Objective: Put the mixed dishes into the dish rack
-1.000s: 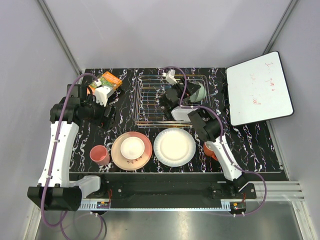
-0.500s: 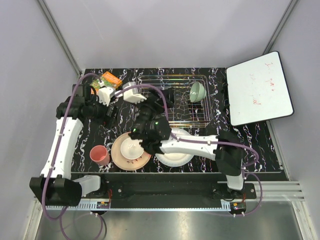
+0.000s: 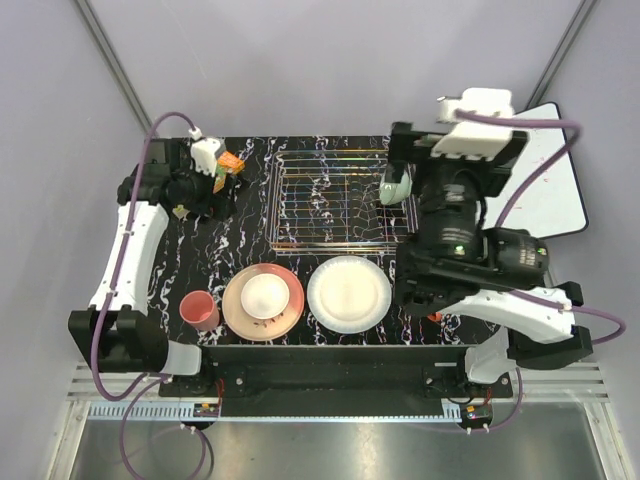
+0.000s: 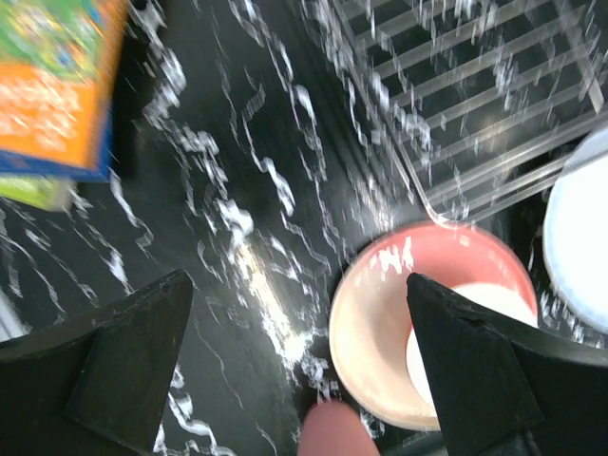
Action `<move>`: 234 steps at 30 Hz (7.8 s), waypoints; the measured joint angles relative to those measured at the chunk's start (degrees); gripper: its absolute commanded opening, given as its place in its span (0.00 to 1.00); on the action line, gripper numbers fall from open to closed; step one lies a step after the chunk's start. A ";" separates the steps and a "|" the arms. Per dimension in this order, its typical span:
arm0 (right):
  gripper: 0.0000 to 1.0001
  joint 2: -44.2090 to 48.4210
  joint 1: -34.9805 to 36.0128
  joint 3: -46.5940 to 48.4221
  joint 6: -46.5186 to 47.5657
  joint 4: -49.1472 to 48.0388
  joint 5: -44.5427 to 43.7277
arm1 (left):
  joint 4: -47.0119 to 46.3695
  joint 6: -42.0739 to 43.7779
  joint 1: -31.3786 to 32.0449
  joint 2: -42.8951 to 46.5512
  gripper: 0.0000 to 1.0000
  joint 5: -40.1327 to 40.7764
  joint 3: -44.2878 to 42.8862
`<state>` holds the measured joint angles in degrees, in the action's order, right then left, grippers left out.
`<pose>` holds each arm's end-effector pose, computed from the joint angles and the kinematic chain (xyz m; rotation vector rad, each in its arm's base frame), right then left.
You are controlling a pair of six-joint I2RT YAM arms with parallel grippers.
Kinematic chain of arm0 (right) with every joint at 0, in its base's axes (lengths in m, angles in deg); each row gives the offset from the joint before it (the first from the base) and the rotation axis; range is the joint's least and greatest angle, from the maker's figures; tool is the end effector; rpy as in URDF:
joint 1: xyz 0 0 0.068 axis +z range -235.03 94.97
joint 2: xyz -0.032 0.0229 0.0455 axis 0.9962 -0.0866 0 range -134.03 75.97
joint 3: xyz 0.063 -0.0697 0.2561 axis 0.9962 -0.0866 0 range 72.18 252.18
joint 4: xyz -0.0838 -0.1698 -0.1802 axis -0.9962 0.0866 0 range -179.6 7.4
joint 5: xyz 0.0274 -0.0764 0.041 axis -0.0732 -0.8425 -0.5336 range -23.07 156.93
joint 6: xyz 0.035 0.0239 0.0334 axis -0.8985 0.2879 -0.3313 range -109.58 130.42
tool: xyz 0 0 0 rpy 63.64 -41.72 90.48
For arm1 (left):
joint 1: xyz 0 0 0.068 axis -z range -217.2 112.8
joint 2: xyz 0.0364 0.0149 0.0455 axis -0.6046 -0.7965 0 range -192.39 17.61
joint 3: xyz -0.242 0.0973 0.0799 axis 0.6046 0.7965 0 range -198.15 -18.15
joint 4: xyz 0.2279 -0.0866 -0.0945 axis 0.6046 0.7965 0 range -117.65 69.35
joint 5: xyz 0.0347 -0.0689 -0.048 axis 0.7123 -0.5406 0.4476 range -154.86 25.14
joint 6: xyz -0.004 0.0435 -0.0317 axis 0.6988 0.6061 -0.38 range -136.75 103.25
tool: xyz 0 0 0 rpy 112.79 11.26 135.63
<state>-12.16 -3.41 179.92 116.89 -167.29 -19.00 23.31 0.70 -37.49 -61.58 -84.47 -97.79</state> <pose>0.0662 0.2049 0.5919 -0.0036 1.5057 -0.2533 0.2834 -0.0106 0.3517 0.5049 2.3491 -0.2767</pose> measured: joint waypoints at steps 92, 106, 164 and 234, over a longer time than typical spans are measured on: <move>0.00 -25.79 -18.05 -28.48 -123.08 94.73 84.39 | -2.64 -0.85 -6.36 8.61 0.99 -5.95 8.98; 0.00 1.57 -18.05 -31.34 -117.35 105.96 59.21 | -2.89 -0.72 -6.36 8.61 0.99 -6.05 9.35; 0.69 -21.86 -43.08 -27.50 -128.30 120.96 18.93 | -3.26 0.66 -6.36 5.44 0.99 -6.05 11.78; 0.82 28.81 -29.62 -80.63 -157.68 95.69 73.55 | -2.51 2.69 -6.29 3.98 0.99 -5.68 9.70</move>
<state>16.64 -33.02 99.29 -40.78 -71.60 54.55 20.80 3.39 -43.79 -57.61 -90.16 -88.08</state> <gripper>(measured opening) 0.839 0.988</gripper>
